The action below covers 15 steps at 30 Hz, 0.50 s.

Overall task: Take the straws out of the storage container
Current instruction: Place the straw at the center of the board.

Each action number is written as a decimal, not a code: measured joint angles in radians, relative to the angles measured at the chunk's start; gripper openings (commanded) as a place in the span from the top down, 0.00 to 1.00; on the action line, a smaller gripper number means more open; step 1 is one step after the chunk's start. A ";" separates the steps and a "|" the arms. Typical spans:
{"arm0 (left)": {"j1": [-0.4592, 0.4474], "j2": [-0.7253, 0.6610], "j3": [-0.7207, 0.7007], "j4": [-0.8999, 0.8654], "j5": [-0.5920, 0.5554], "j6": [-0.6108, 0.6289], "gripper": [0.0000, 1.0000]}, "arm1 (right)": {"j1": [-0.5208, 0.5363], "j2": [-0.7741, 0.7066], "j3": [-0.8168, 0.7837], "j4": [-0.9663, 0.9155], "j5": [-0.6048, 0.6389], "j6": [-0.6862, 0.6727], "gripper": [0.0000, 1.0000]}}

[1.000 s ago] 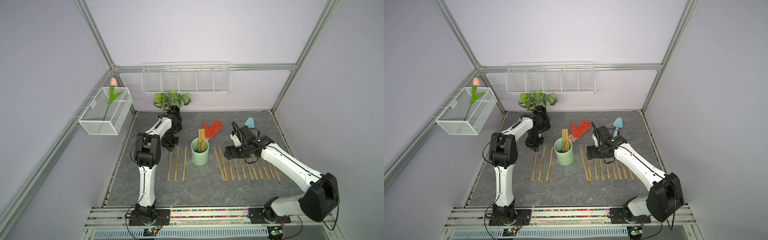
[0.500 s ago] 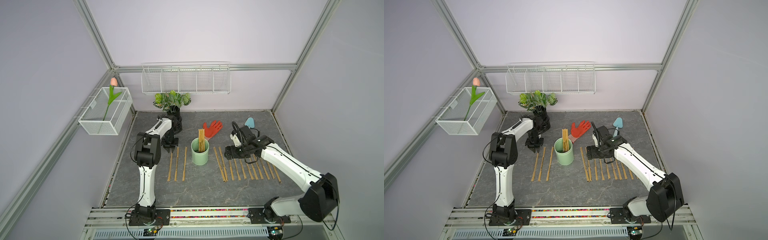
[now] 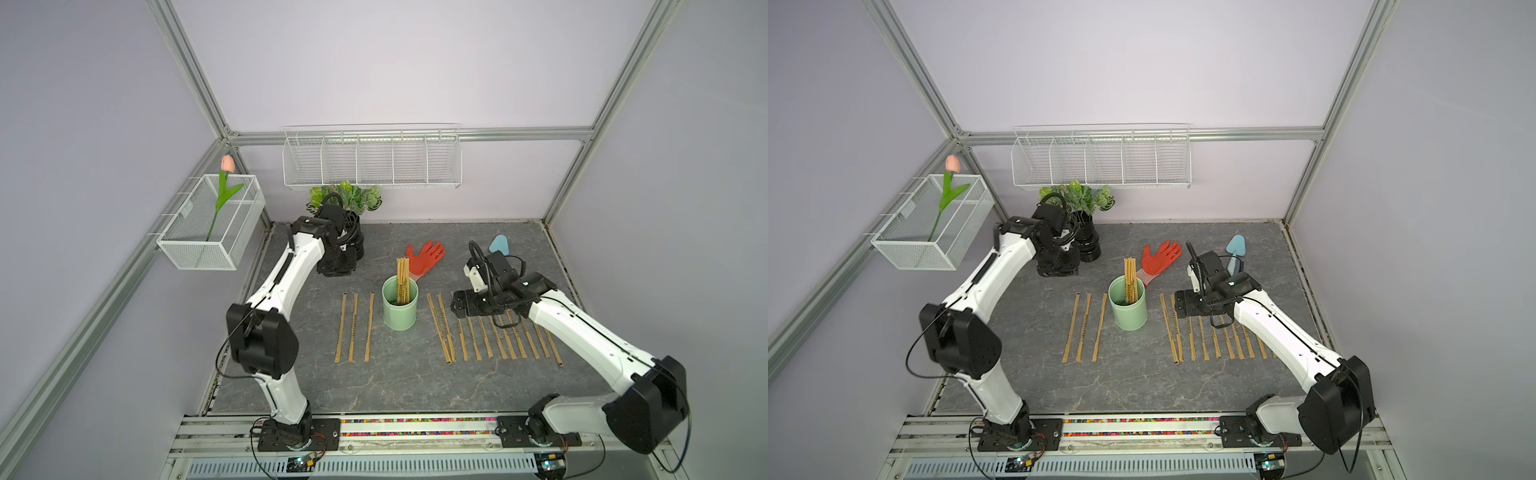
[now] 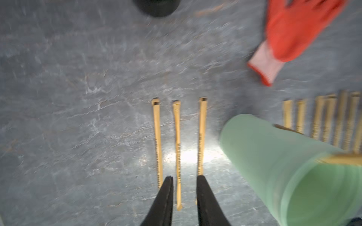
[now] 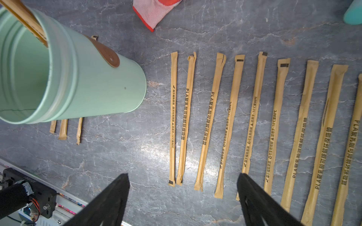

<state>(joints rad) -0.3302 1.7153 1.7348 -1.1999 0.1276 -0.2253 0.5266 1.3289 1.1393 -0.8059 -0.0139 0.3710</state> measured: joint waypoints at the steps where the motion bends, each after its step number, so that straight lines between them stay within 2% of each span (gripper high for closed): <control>1: -0.019 -0.048 -0.018 0.031 0.026 -0.006 0.75 | -0.002 -0.008 0.000 0.001 0.002 0.000 0.11; 4: -0.083 -0.135 -0.063 0.108 0.074 -0.029 0.74 | -0.008 -0.017 0.000 0.002 0.006 0.003 0.11; 8: -0.161 -0.151 -0.103 0.194 0.104 -0.046 0.73 | -0.012 -0.021 0.000 0.002 0.011 0.007 0.11; 15: -0.181 -0.093 -0.119 0.268 0.125 -0.072 0.74 | -0.018 -0.048 0.000 0.002 0.014 0.008 0.11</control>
<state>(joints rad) -0.5114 1.6226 1.6161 -0.9318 0.2523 -0.2974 0.5091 1.2804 1.1393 -0.8040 -0.0002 0.3786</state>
